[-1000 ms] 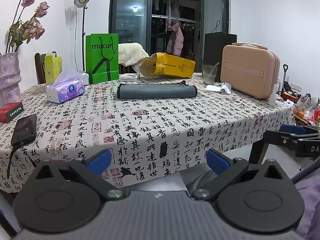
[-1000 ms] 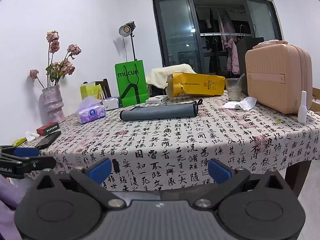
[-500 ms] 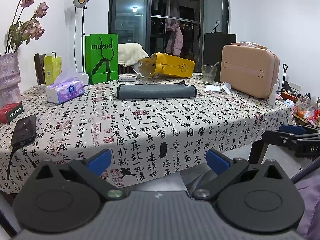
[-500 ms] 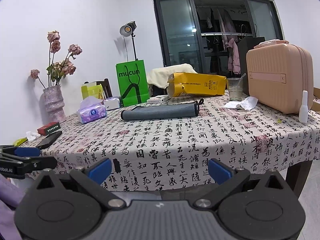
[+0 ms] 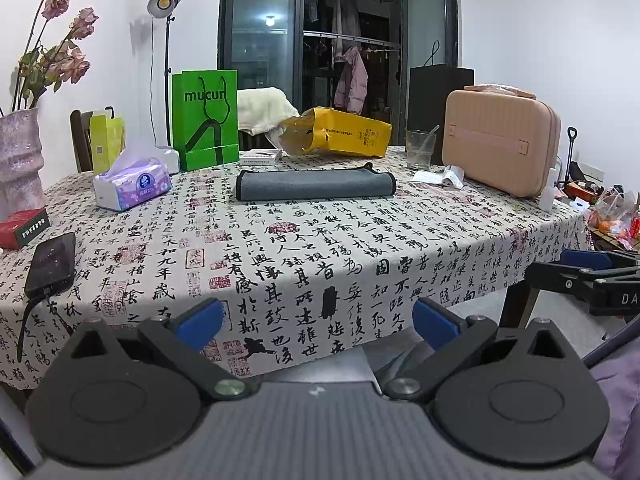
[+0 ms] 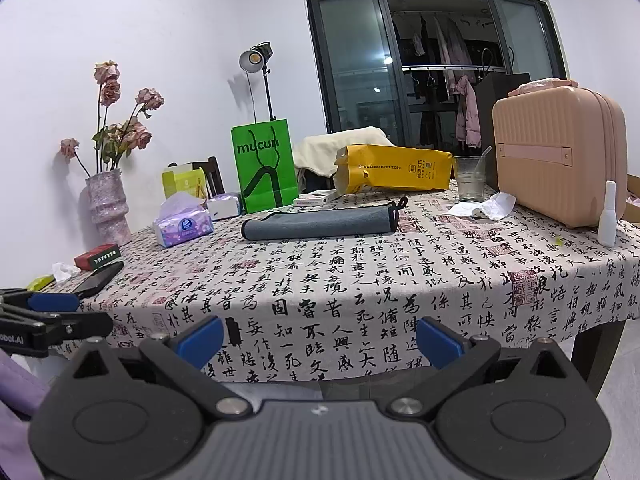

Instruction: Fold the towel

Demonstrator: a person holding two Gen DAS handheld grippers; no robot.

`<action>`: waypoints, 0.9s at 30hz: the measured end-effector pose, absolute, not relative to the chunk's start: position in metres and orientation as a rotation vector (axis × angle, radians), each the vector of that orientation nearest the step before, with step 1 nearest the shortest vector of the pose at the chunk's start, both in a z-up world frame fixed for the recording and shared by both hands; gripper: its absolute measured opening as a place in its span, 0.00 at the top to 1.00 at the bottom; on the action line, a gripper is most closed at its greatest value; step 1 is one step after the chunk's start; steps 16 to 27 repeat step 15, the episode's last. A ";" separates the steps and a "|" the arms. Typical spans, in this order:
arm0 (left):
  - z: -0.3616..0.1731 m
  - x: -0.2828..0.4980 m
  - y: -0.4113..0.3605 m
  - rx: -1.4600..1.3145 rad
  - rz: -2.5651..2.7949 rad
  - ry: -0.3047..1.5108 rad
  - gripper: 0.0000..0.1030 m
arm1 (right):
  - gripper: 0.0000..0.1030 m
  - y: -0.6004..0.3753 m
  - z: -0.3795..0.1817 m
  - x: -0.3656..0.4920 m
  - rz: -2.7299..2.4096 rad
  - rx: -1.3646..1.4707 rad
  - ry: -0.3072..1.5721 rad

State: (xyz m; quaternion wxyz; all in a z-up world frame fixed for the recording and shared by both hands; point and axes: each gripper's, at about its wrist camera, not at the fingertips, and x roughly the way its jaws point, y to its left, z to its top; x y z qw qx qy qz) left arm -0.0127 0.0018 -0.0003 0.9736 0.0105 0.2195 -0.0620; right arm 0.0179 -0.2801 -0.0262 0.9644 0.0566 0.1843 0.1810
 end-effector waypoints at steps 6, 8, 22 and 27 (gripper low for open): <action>0.000 -0.013 0.002 0.022 -0.126 0.443 0.00 | 0.00 -0.280 -0.026 0.018 0.367 0.115 0.374; 0.000 -0.013 0.002 0.023 -0.127 0.442 0.00 | 0.00 -0.280 -0.026 0.018 0.367 0.115 0.374; 0.000 -0.012 0.002 0.020 -0.135 0.446 0.00 | 0.00 -0.279 -0.026 0.018 0.367 0.115 0.374; 0.000 -0.012 0.002 0.020 -0.135 0.446 0.00 | 0.00 -0.279 -0.026 0.018 0.367 0.115 0.374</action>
